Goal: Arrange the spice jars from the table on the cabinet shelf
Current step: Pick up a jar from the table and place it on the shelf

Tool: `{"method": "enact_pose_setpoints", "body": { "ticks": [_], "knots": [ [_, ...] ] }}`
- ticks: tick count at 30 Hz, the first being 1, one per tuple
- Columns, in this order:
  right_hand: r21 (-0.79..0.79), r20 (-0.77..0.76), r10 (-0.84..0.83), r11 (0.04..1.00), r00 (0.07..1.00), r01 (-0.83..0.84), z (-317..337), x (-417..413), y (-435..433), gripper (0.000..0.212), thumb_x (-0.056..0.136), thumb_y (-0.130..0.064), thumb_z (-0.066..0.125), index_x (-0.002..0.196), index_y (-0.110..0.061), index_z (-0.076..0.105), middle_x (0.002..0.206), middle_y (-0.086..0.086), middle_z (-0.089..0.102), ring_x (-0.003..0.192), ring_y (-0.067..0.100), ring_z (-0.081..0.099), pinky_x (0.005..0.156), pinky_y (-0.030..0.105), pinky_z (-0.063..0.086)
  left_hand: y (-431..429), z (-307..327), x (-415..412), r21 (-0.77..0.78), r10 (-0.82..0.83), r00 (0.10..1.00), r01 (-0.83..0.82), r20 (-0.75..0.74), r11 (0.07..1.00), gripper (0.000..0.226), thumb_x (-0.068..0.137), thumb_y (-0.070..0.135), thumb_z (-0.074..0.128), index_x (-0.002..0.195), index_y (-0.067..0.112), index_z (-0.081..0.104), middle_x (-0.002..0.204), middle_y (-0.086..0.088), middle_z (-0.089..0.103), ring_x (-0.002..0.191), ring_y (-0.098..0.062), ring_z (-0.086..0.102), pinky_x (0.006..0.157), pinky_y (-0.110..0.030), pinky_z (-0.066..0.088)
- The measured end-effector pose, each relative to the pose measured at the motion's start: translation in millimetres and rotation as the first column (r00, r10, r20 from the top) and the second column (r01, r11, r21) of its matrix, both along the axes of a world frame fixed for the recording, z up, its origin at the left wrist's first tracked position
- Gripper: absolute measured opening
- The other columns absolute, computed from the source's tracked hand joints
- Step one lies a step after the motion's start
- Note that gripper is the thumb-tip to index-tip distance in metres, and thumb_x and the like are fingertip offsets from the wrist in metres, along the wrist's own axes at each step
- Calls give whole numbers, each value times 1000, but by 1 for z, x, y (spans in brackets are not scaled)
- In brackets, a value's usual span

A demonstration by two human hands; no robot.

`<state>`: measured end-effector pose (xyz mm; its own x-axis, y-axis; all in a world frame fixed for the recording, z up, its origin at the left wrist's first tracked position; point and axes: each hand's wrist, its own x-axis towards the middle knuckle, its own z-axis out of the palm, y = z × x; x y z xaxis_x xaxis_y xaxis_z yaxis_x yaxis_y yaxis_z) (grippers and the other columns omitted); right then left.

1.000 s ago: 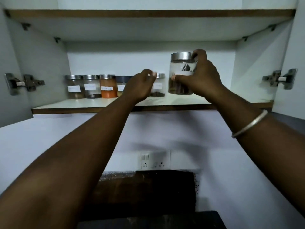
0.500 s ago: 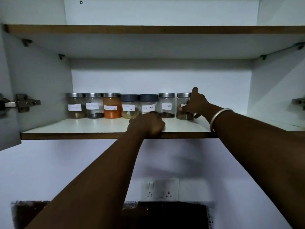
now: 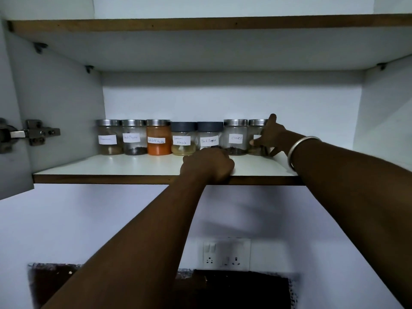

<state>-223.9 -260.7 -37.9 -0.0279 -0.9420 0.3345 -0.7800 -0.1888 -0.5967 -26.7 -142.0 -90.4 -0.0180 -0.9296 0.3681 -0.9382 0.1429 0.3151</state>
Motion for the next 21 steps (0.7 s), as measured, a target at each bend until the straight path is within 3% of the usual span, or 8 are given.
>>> {"method": "enact_pose_setpoints", "body": {
  "ticks": [2, 4, 6, 7, 10, 16, 19, 21],
  "knots": [
    [91, -51, -21, 996, 998, 26, -4, -5, 4, 136, 81, -35, 87, 157, -5, -23, 161, 31, 28, 145, 48, 37, 119, 62, 30, 4, -1, 3, -59, -44, 998, 46, 36, 997, 47, 89, 43, 42, 115, 16, 70, 125, -6, 70, 112, -30, 64, 94, -43, 55],
    [200, 14, -28, 980, 1000, 25, -3, -10, 12, 125, 80, -37, 87, 160, 1, 0, 160, 32, 29, 144, 49, 37, 118, 60, 33, 8, -5, 5, -192, -77, 997, 76, 4, 978, 35, 90, 39, 46, 97, 18, 74, 105, -5, 73, 98, -28, 67, 71, -32, 51],
    [312, 19, 28, 949, 999, -32, -1, -10, 30, 95, 81, -40, 86, 153, -3, 36, 157, 16, 42, 141, 35, 46, 114, 48, 45, 12, -8, 4, -327, -63, 998, 54, -15, 943, 32, 92, 35, 48, 80, 18, 72, 78, -3, 69, 78, -24, 65, 54, -25, 36],
    [349, -31, 71, 936, 997, -56, 1, -8, 39, 89, 81, -45, 84, 151, -8, 43, 158, 9, 42, 142, 29, 45, 114, 44, 45, 15, -9, 3, -372, -48, 999, 42, -7, 927, 33, 92, 34, 49, 77, 16, 72, 72, -2, 67, 71, -22, 62, 51, -24, 31],
    [399, -177, 188, 911, 966, -104, -1, 3, 70, 104, 80, -61, 78, 159, -13, 32, 167, 4, 28, 149, 30, 35, 118, 45, 39, 24, -10, 2, -423, -51, 999, 42, -10, 905, 34, 90, 34, 50, 73, 17, 72, 61, 1, 61, 59, -16, 55, 49, -23, 27],
    [233, -397, 240, 960, 886, -156, -27, 19, 151, 72, 99, -65, 48, 151, -15, 47, 155, 10, 48, 138, 29, 49, 114, 39, 39, 53, -14, -2, -387, -123, 992, 108, -14, 916, 32, 89, 34, 50, 63, 22, 64, 56, 5, 53, 62, -22, 59, 52, -26, 33],
    [40, -514, 171, 984, 841, -176, -46, 24, 192, 55, 100, -61, 46, 120, -12, 64, 124, 13, 64, 120, 30, 61, 88, 35, 46, 68, -19, -3, -425, -286, 953, 216, -105, 879, 38, 94, 26, 54, 57, 19, 59, 55, 1, 57, 59, -21, 57, 54, -32, 36],
    [-69, -578, 124, 977, 807, -200, -66, 26, 215, 44, 96, -58, 56, 109, -16, 60, 115, 11, 66, 114, 30, 62, 80, 33, 39, 82, -32, -4, -462, -396, 904, 285, -160, 840, 35, 98, 21, 56, 68, 8, 68, 64, -8, 65, 64, -25, 60, 59, -41, 46]
  ]
}}
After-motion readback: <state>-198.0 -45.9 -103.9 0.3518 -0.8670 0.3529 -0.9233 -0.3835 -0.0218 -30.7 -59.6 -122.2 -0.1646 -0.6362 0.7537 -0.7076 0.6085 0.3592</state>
